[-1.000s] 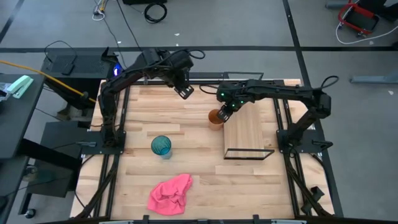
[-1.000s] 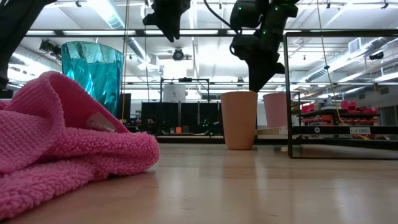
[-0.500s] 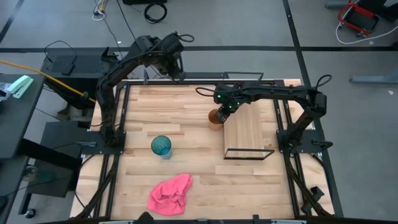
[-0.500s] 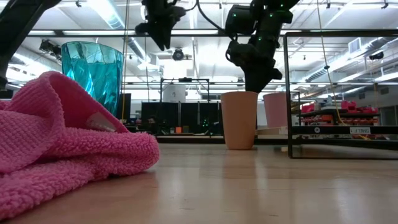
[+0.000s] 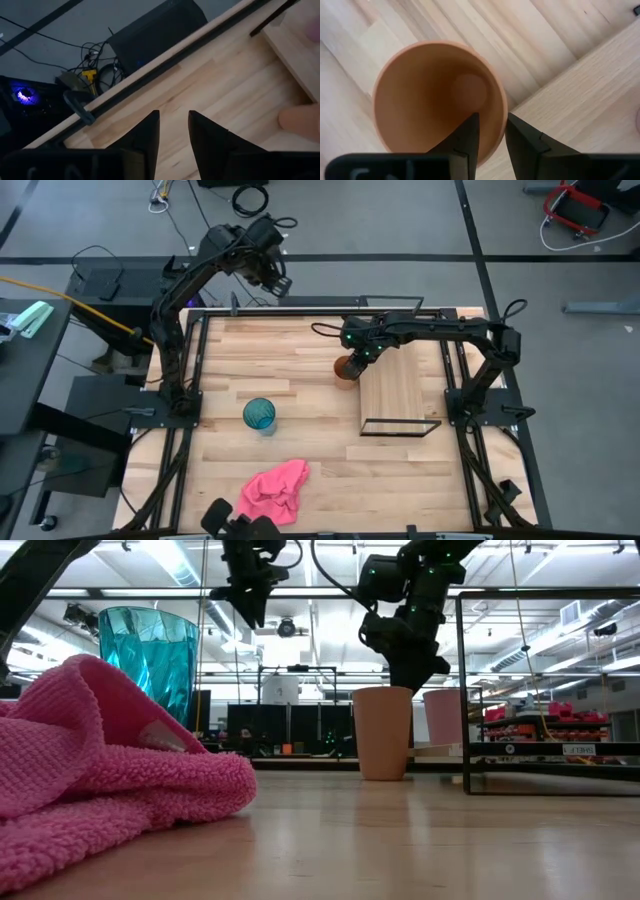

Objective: Stack small to large cups/mugs on shelf
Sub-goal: Put the orange cup on the shelf

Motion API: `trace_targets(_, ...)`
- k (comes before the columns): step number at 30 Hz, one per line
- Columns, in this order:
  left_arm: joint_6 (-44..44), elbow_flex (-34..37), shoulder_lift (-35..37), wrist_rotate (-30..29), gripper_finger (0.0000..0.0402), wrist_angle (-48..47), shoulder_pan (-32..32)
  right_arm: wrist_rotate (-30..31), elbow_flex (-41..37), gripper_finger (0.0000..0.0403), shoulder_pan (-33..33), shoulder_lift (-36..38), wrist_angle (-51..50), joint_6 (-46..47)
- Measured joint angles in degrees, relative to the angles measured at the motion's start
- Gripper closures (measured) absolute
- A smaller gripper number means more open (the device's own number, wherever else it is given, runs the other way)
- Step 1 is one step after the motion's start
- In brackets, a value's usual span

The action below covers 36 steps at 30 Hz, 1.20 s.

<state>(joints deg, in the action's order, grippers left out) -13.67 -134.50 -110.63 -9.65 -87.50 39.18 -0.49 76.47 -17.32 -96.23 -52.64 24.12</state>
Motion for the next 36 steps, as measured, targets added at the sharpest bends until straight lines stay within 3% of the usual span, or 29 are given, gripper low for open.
trace_targets(6,-0.02,0.00,0.00,0.02,0.0296,1.03,-0.02,0.00,0.00,0.0322,-0.03,-0.07,0.07,0.37)
trace_targets(15,-0.24,0.00,-0.02,0.02,0.0302,1.40,-0.15,-0.09,0.00,0.0391,-0.16,-0.09,0.35,1.31)
trace_targets(24,-0.28,0.00,-0.02,0.02,0.0311,1.94,-0.61,-0.15,0.97,0.0397,-0.11,0.42,-0.47,0.33)
trace_targets(32,-0.63,0.00,-0.02,0.03,0.0322,1.90,-0.84,0.10,17.84,0.0400,-0.11,1.11,-17.81,-4.21)
trace_targets(36,-0.61,0.00,-0.02,0.04,0.0324,1.90,-0.85,4.67,28.35,0.0400,-0.82,1.17,-31.61,-6.89)
